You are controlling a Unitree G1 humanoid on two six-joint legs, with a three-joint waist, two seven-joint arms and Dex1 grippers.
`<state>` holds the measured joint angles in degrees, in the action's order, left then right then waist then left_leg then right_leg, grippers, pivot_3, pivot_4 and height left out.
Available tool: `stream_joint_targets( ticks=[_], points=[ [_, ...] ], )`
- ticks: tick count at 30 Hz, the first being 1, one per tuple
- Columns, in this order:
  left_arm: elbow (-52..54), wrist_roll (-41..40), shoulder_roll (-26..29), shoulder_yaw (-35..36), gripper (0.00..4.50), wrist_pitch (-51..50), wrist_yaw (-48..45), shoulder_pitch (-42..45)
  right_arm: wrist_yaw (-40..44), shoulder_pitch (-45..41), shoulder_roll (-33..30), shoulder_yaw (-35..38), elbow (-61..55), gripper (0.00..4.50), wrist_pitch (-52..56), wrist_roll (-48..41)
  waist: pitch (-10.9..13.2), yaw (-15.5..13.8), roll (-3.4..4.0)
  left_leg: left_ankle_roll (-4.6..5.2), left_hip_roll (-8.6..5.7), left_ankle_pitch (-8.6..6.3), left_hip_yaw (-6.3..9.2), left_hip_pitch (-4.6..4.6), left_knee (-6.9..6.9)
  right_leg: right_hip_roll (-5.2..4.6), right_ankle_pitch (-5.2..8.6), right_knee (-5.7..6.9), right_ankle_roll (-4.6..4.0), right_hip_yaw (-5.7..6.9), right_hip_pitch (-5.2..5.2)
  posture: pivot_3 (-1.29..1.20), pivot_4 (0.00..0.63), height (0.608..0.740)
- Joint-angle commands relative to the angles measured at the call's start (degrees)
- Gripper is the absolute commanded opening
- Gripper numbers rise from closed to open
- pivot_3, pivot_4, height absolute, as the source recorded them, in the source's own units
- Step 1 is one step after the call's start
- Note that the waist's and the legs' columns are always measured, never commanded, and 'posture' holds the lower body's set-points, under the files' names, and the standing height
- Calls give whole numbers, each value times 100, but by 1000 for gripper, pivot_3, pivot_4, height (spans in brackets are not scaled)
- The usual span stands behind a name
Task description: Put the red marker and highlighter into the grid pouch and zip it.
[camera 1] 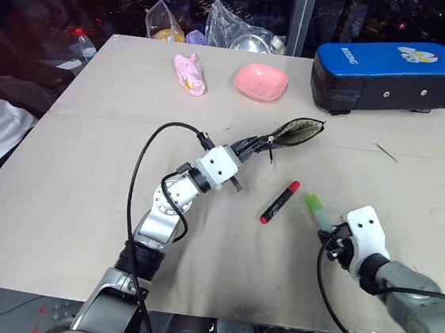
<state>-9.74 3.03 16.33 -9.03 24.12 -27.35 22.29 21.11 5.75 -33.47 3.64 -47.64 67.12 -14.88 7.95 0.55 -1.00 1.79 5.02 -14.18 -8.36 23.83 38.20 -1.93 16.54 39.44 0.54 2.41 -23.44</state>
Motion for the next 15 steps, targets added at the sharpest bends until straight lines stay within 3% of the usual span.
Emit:
stream_joint_targets(
  ticks=[1, 8, 15],
  points=[
    [73, -76, -37, 56, 0, 10, 40, 59, 633, -217, -626, 519, 159, 778, -444, -172, 1, 4, 0, 0, -1, 0, 0, 0, 0, 0, 0, 0, 0, -1, 0, 0, 150, 740],
    [72, -128, -52, -20, 0, 30, -111, 137, 1783, -1415, -2395, 359, 1115, 778, -2360, 265, 6, 22, 1, 0, -1, 0, 4, -2, 0, 8, 0, 1, 0, -4, 0, 0, 150, 740],
    [42, -49, 17, -161, 0, 298, -337, 242, 2473, -2983, -2812, -839, 2434, 778, -3923, 1140, 9, 8, 0, -2, 0, 1, -4, 1, 4, 4, 0, -3, 0, -6, -2, 0, 150, 740]
  ],
)
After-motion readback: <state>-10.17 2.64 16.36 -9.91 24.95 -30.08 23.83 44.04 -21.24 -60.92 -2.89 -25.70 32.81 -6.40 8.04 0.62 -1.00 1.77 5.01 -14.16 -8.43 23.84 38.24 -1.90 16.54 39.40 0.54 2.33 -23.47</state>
